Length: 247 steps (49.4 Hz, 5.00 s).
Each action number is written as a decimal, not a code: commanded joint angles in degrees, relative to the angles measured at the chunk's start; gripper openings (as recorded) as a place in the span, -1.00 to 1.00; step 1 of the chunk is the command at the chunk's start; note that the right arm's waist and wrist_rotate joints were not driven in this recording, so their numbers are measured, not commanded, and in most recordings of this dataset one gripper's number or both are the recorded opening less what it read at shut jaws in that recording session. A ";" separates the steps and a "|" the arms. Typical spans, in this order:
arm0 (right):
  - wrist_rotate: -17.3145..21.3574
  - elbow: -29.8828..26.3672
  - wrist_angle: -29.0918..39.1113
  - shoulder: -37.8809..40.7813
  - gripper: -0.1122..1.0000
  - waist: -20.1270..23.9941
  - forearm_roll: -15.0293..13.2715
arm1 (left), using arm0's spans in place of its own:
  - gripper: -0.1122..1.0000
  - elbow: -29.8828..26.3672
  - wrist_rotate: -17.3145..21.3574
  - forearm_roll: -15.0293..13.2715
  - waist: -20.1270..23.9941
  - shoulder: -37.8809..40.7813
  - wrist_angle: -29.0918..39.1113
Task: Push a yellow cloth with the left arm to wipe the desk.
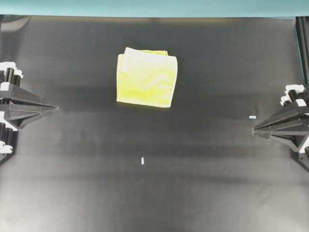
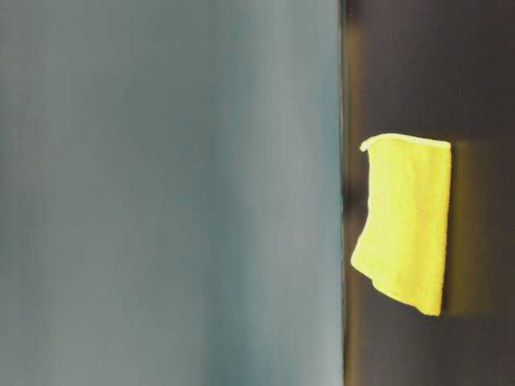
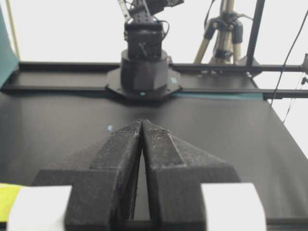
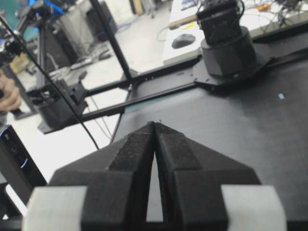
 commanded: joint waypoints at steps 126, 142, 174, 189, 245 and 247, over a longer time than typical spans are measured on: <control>0.00 0.79 5.36 0.35 -0.80 0.00 0.00 | 0.77 -10.99 -4.13 2.37 11.69 64.42 -12.92; 0.09 0.79 5.19 0.35 -0.80 -0.09 0.09 | 0.77 -5.89 -7.47 2.37 2.99 60.82 -12.74; 0.00 0.88 5.01 0.35 -0.80 0.00 0.26 | 0.77 -5.89 -7.56 2.37 -15.03 61.08 -7.65; 0.00 0.88 5.01 0.35 -0.80 0.00 0.35 | 0.76 -6.68 -7.56 2.29 -21.27 61.08 -7.65; 0.09 0.88 5.10 0.26 -0.80 0.00 0.35 | 0.76 -6.24 -4.48 2.37 -21.97 43.33 1.32; 0.00 0.88 5.10 0.35 -0.80 0.00 0.44 | 0.76 -5.98 -4.48 2.37 -21.97 42.10 1.49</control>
